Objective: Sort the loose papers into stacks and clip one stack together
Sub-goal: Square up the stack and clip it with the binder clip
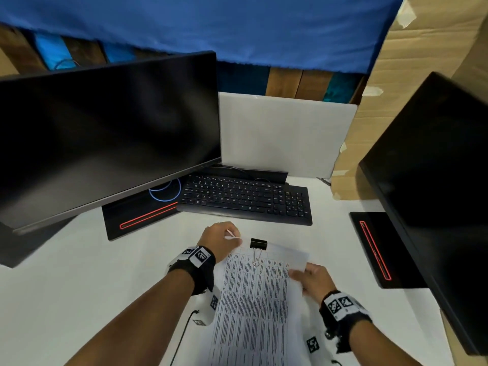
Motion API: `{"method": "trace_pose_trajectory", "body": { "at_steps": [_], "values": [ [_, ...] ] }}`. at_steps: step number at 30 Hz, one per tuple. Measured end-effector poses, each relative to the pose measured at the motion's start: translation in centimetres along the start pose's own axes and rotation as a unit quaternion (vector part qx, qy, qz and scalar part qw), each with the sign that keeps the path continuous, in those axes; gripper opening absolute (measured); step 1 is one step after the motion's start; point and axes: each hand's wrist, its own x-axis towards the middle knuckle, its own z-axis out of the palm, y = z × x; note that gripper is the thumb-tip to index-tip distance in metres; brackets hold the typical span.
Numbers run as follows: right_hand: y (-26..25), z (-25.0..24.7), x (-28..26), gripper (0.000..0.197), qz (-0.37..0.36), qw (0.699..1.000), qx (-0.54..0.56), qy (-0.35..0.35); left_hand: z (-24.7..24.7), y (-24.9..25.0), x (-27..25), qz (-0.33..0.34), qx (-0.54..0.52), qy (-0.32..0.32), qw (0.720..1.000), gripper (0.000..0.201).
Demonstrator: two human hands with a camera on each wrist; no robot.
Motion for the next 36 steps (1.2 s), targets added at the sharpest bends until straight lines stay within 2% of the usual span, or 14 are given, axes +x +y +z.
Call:
{"method": "trace_pose_trajectory", "body": {
  "at_steps": [2,6,7,8,10,12,14,15,17,20,22,25,27,36],
  "values": [
    [0.9,0.9,0.8,0.008,0.016,0.999,-0.011,0.047,0.9,-1.3,-0.1,-0.072,0.012,0.031,0.997,0.013],
    [0.4,1.7,2.4,0.016,0.024,0.986,-0.096,0.133,2.1,-4.2,-1.2,-0.190,0.069,-0.012,0.979,0.038],
    [0.0,1.7,2.1,0.032,0.021,0.982,-0.116,0.146,2.2,-4.6,-1.7,-0.199,0.086,-0.017,0.976,0.043],
    [0.2,1.7,1.8,0.050,0.007,0.978,-0.146,0.149,2.4,-4.8,-2.4,-0.200,0.099,-0.024,0.974,0.045],
    [0.8,1.9,-0.5,0.068,-0.026,0.963,-0.226,0.147,3.0,-5.1,-4.3,-0.191,0.129,-0.042,0.972,0.049],
    [2.5,2.6,-3.6,0.080,-0.083,0.931,-0.344,0.096,3.8,-4.7,-6.5,-0.164,0.162,-0.064,0.971,0.054],
    [4.8,4.0,-6.4,0.091,-0.132,0.880,-0.456,0.007,4.7,-3.8,-8.6,-0.136,0.158,-0.087,0.974,0.070],
    [5.5,4.4,-7.1,0.094,-0.148,0.859,-0.491,-0.013,5.2,-3.3,-9.3,-0.115,0.168,-0.099,0.974,0.081],
    [6.4,4.6,-7.2,0.098,-0.158,0.838,-0.522,-0.001,6.2,-2.3,-9.8,-0.069,0.217,-0.113,0.967,0.093],
    [6.8,2.4,-5.7,0.105,-0.096,0.855,-0.506,-0.057,7.4,-0.9,-8.7,0.000,0.278,-0.134,0.951,0.091],
    [6.5,0.1,-4.7,0.113,-0.100,0.855,-0.507,-0.037,8.3,-0.1,-7.5,0.044,0.331,-0.165,0.928,0.093],
    [5.9,-3.2,-3.6,0.107,-0.086,0.860,-0.501,-0.038,9.9,1.6,-5.6,0.129,0.403,-0.213,0.881,0.098],
    [5.8,-5.2,-2.9,0.103,-0.074,0.868,-0.489,-0.046,11.3,2.9,-4.2,0.165,0.415,-0.241,0.862,0.099],
    [5.2,-10.8,-0.8,0.100,-0.037,0.889,-0.455,-0.038,16.2,8.0,-0.1,0.158,0.407,-0.305,0.846,0.103]
  ]
}}
